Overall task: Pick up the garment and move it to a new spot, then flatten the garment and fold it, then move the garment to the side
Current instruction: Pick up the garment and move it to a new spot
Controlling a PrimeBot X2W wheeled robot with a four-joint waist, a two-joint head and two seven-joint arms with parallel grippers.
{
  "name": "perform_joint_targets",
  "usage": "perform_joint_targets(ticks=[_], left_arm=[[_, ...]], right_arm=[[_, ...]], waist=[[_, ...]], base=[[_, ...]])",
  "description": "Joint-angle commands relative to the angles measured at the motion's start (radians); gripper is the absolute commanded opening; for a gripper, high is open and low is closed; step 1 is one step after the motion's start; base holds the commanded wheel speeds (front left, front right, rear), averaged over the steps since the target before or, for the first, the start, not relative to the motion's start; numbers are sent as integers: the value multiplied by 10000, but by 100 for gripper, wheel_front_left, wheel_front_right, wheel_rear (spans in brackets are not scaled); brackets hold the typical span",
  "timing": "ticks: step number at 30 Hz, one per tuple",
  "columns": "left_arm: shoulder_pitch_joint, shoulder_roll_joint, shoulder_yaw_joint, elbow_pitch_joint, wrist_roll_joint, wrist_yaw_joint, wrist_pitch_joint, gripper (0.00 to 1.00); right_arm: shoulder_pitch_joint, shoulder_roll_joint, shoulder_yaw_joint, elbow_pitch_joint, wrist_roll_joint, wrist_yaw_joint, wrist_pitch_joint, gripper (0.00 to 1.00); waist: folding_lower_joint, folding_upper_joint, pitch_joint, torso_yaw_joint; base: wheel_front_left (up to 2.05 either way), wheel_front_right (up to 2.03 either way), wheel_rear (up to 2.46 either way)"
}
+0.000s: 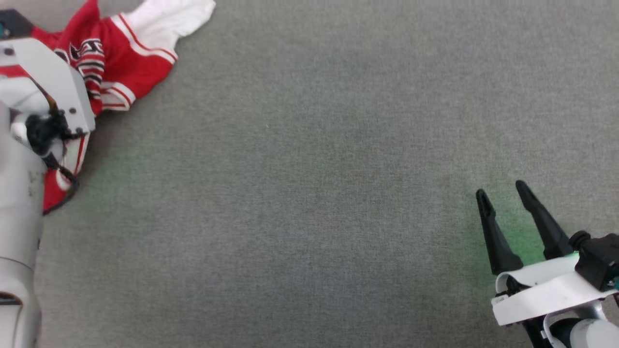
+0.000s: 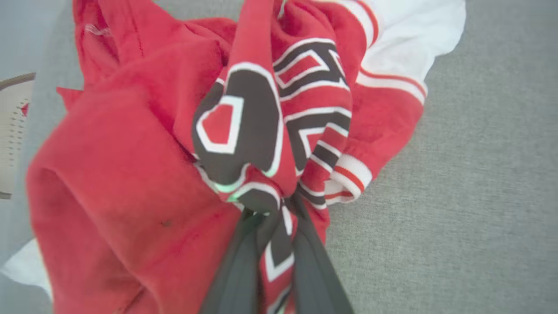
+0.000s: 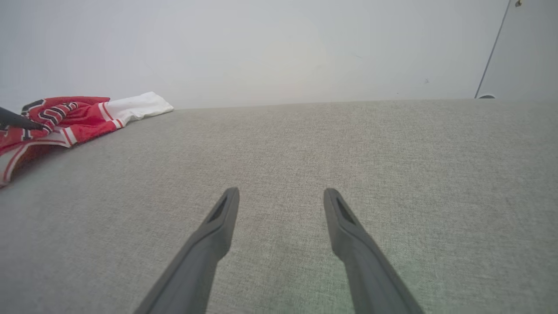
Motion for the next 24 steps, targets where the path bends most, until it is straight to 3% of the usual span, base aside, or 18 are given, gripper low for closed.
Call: perform_joint_targets(ticks=[1,15,24], left_arm=[[-195,84,-72,-19,52,-46,-241,0],[-725,-60,-923,-571,101,-78,-1994,0],[-871,-199,-1968,-1447,-652,-73,-2139,0]], right_arm=[[133,55,-9,70,118,4,-33,100],[928,435,-99,569,164,4,-145,100],[1460,789,-85,803,111,4,-168,100]], waist=[[0,-1,-543,234],[0,-1,-2767,844],[0,-1,-3998,1154]], base=[[0,0,0],[0,0,0],[0,0,0]])
